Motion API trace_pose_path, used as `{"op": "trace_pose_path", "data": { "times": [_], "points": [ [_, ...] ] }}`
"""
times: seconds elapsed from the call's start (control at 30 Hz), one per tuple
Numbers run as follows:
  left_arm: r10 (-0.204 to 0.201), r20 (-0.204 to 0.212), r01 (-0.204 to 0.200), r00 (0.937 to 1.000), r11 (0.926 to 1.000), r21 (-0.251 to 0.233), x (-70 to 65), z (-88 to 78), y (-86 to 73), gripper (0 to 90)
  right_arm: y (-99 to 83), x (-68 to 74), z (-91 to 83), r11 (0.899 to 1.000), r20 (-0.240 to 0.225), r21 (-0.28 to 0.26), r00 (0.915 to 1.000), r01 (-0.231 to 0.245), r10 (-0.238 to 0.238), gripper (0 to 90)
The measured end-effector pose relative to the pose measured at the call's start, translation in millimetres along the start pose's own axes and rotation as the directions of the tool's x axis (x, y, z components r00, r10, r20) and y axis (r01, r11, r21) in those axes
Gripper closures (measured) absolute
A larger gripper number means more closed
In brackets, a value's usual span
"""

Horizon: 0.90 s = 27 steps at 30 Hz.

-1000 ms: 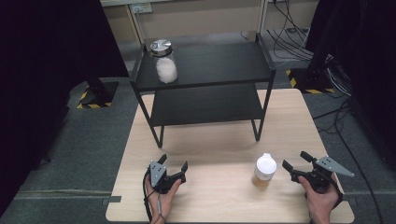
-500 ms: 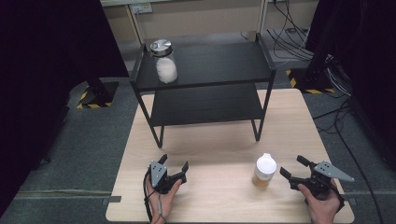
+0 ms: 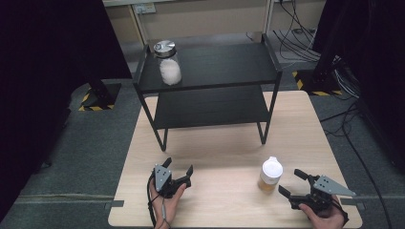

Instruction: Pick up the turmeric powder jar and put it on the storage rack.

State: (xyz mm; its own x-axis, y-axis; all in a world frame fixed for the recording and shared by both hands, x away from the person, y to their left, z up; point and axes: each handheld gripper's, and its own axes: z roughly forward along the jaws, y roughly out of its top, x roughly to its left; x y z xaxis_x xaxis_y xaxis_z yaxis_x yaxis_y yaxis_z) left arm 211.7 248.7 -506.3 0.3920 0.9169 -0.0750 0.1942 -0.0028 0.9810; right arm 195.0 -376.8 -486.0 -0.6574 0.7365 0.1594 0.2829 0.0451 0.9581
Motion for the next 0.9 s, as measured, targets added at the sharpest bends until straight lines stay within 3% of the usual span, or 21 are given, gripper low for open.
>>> {"op": "trace_pose_path", "data": {
  "times": [0.4, 0.9],
  "points": [
    [-0.005, 0.0, 0.005, 1.0, 1.0, -0.001, 0.3, -0.1, -0.2, 7.9, 1.3, 10.1, 15.4, 1.0, -0.036, 0.003, 0.999, 0.025, -0.025, 4.0],
    [0.001, 0.002, -0.001, 1.0, 1.0, 0.001, 0.3, 0.0, 0.1, 7.9, 4.4, 17.8, 37.8, 0.998, -0.028, -0.012, 0.9978, 0.06, -0.06, 6.4]
  ]
}}
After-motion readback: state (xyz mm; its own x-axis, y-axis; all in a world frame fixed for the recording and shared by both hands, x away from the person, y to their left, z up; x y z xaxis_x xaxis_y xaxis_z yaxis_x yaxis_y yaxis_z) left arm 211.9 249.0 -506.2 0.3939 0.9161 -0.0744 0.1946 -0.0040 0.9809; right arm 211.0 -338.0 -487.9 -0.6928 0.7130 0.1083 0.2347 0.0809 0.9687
